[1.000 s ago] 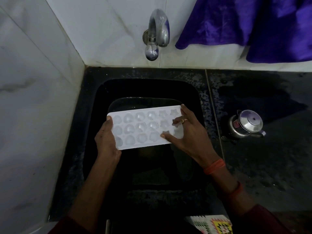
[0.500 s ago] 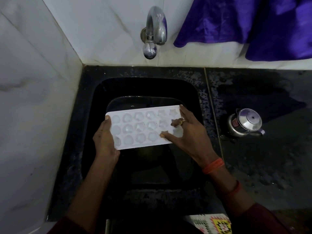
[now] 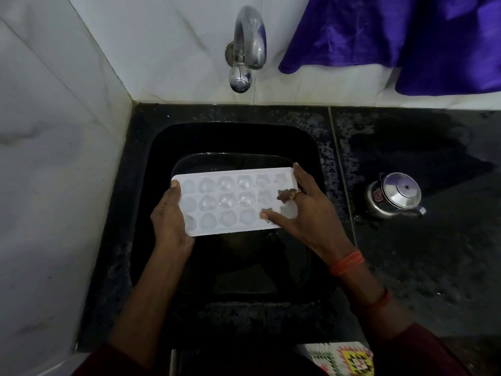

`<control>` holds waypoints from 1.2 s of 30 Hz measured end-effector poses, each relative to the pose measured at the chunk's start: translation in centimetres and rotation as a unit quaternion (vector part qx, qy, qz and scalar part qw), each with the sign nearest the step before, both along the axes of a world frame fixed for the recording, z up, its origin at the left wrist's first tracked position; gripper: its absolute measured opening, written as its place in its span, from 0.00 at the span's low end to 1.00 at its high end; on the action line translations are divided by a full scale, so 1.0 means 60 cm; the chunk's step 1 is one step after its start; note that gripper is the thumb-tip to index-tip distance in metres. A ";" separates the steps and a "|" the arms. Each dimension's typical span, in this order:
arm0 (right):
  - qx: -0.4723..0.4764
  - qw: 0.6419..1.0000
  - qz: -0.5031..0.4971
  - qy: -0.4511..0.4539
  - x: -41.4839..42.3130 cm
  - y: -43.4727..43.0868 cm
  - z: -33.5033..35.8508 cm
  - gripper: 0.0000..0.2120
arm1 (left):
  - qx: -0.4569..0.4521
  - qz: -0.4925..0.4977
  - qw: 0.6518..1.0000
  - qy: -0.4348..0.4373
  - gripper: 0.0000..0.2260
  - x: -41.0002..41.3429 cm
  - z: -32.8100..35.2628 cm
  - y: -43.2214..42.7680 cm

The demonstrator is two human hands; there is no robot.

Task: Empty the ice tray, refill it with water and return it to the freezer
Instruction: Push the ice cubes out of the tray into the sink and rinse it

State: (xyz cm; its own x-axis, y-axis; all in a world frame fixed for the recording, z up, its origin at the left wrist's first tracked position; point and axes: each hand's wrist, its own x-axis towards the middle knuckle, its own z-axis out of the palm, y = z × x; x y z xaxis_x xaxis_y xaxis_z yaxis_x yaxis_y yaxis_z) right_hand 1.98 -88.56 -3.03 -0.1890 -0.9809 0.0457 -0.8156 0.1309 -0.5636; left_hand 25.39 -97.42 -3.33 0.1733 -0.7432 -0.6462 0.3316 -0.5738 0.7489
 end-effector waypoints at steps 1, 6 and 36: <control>-0.001 1.000 0.000 -0.003 -0.002 -0.001 -0.002 0.32 | 0.004 0.002 1.000 0.000 0.17 -0.001 -0.001 0.001; -0.023 0.999 0.012 -0.021 -0.008 -0.002 -0.003 0.28 | 0.003 0.002 1.000 0.000 0.18 0.001 -0.005 0.004; -0.039 0.999 0.034 0.000 -0.019 0.003 -0.021 0.29 | 0.002 -0.003 1.000 -0.013 0.17 0.000 -0.001 -0.004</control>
State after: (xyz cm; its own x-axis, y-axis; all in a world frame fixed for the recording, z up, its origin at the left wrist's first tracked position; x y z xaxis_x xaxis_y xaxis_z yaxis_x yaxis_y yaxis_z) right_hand 0.83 -88.37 -4.27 -0.1220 -0.9850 0.1224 -0.8208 0.0308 -0.5704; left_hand 25.39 -97.64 -3.41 0.1845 -0.7424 -0.6440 0.3084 -0.5784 0.7552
